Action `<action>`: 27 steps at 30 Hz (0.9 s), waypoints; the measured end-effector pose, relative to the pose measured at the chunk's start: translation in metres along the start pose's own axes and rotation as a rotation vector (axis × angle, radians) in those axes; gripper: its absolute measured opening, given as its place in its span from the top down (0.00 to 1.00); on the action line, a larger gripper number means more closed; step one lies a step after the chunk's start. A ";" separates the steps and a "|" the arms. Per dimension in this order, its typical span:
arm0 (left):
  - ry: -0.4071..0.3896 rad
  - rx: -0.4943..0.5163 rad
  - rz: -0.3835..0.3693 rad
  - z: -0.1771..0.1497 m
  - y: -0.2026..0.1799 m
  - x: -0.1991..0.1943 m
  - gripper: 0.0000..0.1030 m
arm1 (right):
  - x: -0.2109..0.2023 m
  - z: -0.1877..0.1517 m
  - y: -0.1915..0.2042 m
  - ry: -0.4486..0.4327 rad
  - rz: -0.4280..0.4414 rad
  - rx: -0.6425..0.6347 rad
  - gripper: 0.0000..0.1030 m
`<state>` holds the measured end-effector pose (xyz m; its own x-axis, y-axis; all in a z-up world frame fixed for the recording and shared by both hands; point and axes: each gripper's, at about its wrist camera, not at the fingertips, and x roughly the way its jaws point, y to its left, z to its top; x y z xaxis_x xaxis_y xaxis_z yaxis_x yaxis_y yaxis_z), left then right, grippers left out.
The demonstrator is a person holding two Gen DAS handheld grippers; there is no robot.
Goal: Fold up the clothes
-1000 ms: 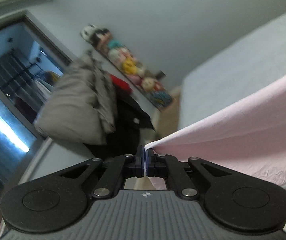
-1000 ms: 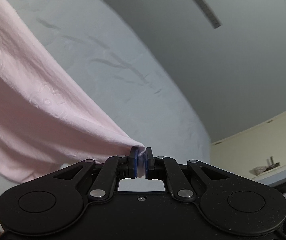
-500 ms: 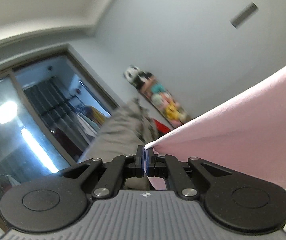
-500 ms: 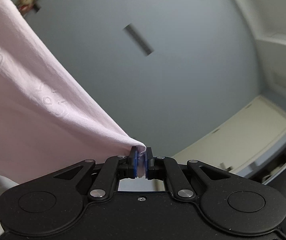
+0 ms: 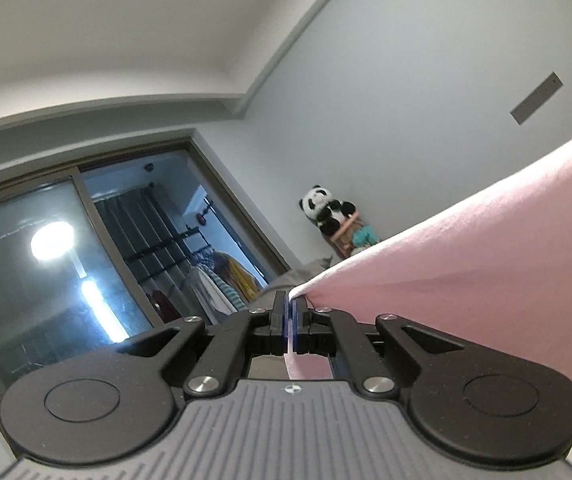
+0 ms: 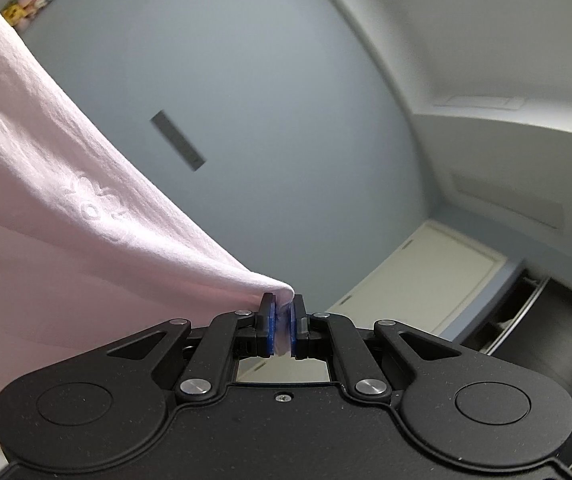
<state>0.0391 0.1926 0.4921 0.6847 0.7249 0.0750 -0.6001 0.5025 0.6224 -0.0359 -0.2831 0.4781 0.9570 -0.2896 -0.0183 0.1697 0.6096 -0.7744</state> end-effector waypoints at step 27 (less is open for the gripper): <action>0.255 0.081 -0.107 -0.044 -0.215 0.178 0.99 | 0.127 0.024 0.230 0.179 0.188 -0.055 0.96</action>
<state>0.2718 0.2340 0.3371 0.6101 0.7702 -0.1860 -0.4883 0.5503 0.6773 0.1299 -0.1618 0.3129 0.9127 -0.3040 -0.2730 -0.0249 0.6254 -0.7799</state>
